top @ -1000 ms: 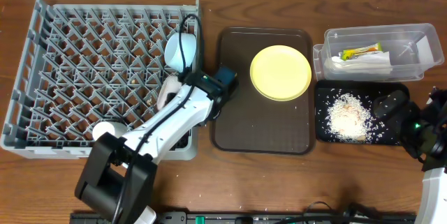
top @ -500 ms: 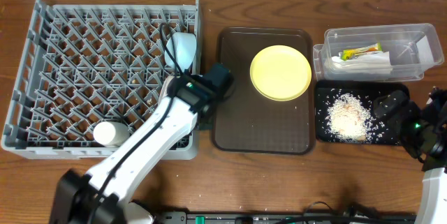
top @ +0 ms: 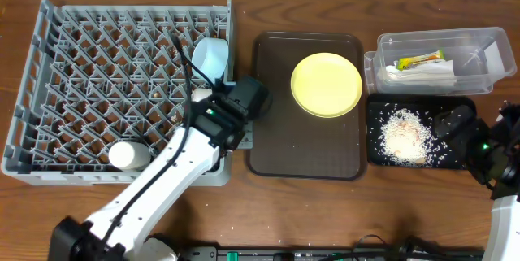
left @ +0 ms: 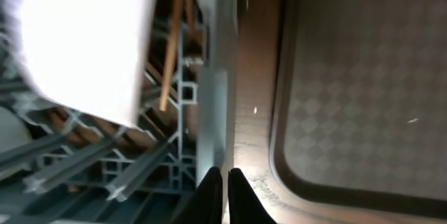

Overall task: Sort waste into correct bins and load items into the dishwasher
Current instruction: 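Release the white bowl and pull the left gripper back toward the tray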

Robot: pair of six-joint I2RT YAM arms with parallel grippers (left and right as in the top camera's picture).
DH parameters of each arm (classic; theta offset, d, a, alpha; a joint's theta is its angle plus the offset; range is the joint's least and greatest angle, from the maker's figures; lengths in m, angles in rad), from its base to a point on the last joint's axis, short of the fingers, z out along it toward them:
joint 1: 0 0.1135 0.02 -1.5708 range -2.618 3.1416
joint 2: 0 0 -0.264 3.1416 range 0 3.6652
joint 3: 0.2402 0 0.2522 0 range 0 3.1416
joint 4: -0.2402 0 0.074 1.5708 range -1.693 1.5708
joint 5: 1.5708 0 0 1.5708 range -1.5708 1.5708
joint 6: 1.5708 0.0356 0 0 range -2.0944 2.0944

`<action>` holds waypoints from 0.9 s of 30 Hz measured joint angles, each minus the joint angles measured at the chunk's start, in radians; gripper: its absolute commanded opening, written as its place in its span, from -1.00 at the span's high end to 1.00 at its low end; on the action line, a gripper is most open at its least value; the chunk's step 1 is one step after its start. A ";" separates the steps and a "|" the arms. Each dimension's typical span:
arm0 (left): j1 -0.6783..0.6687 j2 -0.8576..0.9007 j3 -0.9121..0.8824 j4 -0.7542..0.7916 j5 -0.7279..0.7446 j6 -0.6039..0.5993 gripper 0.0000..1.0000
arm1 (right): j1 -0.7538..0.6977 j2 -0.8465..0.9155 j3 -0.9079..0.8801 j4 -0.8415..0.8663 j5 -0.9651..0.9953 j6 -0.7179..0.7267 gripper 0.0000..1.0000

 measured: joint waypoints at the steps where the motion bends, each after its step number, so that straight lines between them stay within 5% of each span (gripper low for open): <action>1: -0.002 0.011 -0.021 0.006 0.006 0.001 0.85 | 0.000 0.000 0.000 0.000 0.000 0.000 -0.99; 11: -0.014 0.037 -0.077 0.012 0.030 0.012 0.78 | 0.000 0.000 0.000 0.000 0.000 0.000 -0.98; 17: -0.014 -0.014 -0.052 -0.059 0.065 0.016 0.17 | 0.000 0.000 0.000 0.000 0.000 0.000 -0.98; 27: -0.009 -0.350 0.023 -0.018 0.055 0.021 -0.43 | 0.000 0.000 0.000 0.053 0.000 0.015 -0.99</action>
